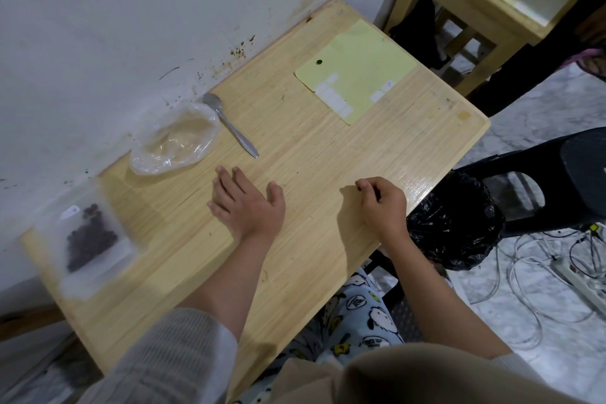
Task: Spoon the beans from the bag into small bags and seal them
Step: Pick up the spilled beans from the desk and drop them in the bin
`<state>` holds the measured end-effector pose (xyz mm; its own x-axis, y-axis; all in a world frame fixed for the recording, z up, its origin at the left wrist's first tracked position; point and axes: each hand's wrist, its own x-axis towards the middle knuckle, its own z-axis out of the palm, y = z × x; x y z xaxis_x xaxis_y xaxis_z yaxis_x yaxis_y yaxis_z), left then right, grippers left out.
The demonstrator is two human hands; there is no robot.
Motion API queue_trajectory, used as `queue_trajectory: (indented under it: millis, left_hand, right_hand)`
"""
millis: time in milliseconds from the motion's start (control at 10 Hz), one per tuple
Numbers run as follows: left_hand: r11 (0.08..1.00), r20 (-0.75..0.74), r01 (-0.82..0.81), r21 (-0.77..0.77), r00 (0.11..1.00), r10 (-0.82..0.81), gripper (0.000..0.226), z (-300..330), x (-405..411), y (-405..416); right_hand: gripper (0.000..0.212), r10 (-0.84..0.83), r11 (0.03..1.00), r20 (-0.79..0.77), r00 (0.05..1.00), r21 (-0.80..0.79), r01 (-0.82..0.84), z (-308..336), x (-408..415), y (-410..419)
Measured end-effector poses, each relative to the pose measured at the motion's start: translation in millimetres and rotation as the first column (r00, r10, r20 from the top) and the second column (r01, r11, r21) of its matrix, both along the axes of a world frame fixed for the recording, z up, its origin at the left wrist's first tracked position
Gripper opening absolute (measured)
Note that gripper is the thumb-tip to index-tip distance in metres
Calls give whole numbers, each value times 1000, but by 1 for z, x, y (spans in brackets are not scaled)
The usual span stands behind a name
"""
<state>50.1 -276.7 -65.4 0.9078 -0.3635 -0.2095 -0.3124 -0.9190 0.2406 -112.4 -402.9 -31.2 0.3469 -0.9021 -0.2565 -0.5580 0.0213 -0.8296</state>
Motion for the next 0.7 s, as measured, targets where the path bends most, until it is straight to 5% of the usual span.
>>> queue_trajectory:
  millis: [200, 400, 500, 700]
  left_hand:
    - [1000, 2, -3, -3, 1000, 3, 78, 0, 0, 0]
    - [1000, -1, -3, -3, 1000, 3, 78, 1, 0, 0]
    - [1000, 7, -7, -16, 1000, 7, 77, 0, 0, 0]
    - [1000, 6, -4, -5, 1000, 4, 77, -1, 0, 0]
  right_hand:
    - [50, -262, 947, 120, 958, 225, 230, -1, 2, 6]
    - [50, -141, 984, -57, 988, -120, 134, -7, 1, 5]
    - [46, -90, 983, -95, 991, -170, 73, -9, 3, 4]
    - [54, -237, 971, 57, 970, 45, 235, -14, 8, 0]
